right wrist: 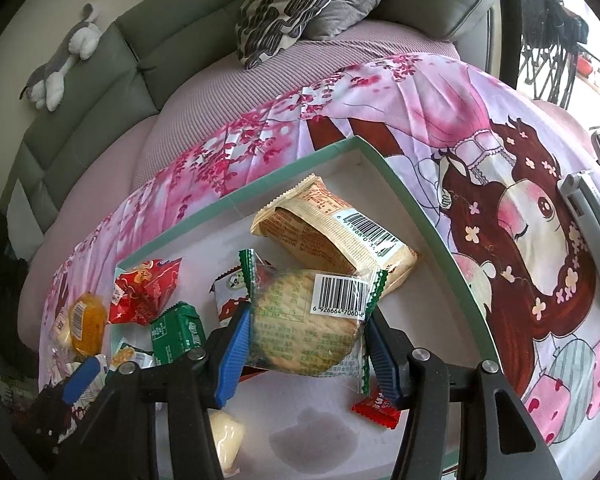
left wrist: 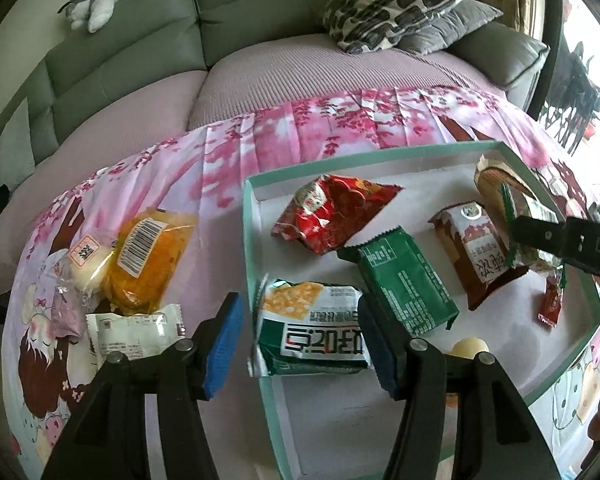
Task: Organize snacks
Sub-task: 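Carry the cracker pack and cookie pack over the tray and open both tools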
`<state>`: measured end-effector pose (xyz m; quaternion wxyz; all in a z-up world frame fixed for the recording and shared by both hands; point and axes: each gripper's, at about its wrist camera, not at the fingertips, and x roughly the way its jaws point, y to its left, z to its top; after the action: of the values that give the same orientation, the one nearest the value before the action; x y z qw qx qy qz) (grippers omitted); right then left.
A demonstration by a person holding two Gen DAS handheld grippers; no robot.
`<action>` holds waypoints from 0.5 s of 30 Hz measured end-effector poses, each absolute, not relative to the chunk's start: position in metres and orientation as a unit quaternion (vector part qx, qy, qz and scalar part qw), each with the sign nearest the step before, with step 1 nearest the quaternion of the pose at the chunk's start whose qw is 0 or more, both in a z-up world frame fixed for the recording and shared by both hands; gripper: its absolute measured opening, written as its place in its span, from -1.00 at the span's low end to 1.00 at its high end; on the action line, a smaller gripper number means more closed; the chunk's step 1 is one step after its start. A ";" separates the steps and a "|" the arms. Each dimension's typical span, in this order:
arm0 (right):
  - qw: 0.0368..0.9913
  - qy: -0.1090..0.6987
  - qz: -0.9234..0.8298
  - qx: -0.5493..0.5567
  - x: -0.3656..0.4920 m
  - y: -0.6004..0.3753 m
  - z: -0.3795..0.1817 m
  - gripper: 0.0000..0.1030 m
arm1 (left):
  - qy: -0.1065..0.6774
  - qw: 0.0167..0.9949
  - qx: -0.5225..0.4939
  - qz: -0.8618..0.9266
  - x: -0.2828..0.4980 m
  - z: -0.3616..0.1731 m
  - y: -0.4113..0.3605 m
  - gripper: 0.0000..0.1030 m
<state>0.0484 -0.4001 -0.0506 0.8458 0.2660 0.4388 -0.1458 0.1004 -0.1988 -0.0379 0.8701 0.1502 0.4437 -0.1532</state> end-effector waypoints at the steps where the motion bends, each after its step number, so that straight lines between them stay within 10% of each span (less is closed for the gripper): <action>1: 0.846 0.440 -0.147 0.263 0.049 -0.400 -0.051 0.14 | 0.443 0.872 0.147 -0.150 0.101 -0.037 -0.197 0.18; 15: 0.849 0.448 -0.137 0.245 0.052 -0.394 -0.045 0.34 | 0.433 0.898 0.045 -0.068 0.119 -0.023 -0.142 0.44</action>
<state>0.0523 -0.3944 -0.0445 0.8489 0.2451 0.4479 -0.1367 0.1192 -0.1420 -0.0231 0.8977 0.0448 0.4329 -0.0680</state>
